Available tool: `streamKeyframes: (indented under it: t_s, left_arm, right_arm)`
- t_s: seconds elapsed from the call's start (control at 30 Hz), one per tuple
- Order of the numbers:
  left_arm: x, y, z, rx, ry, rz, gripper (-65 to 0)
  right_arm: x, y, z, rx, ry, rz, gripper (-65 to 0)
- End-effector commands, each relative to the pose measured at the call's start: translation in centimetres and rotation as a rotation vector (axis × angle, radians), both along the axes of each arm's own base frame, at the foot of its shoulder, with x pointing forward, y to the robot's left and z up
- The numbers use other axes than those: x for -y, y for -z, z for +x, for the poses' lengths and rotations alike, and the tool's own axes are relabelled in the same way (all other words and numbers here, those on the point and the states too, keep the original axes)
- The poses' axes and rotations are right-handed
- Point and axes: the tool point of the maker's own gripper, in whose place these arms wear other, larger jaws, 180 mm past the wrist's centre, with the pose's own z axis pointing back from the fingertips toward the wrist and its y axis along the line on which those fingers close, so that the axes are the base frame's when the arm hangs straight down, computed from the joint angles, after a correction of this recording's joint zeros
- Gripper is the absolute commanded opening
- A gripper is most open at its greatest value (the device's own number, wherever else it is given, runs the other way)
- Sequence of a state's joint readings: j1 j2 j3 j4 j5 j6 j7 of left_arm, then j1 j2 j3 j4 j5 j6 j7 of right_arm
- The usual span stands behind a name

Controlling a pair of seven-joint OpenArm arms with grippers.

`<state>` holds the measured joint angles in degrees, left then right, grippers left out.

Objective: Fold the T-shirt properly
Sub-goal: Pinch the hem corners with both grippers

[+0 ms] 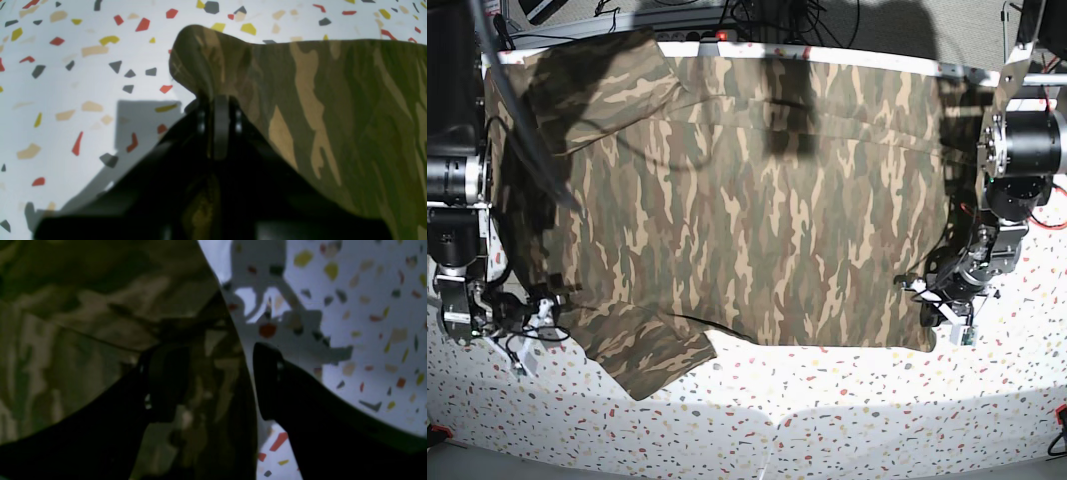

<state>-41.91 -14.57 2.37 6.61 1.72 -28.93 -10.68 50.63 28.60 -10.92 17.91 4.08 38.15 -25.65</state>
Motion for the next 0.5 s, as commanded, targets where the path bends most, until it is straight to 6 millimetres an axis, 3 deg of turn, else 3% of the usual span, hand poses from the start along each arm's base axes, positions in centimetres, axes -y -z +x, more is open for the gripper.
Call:
streamKeyframes:
  t_s: [0.0, 0.13, 0.47]
  left_arm:
    - [-0.4, -0.6, 0.5, 0.004, 0.009, 0.020, -65.0]
    - [-0.4, -0.9, 0.7, 0.025, 0.007, 0.015, -65.0]
    - [-0.3, -1.1, 0.9, 0.038, 0.005, 0.012, -65.0]
  right_arm:
    - [0.9, -2.6, 1.9, 0.079, 0.013, -0.010, -29.8]
    - [2.0, -1.9, 1.4, 0.067, 0.026, -0.065, -29.9]
    - [2.6, 1.1, -1.1, -0.022, 0.069, -0.036, -29.9]
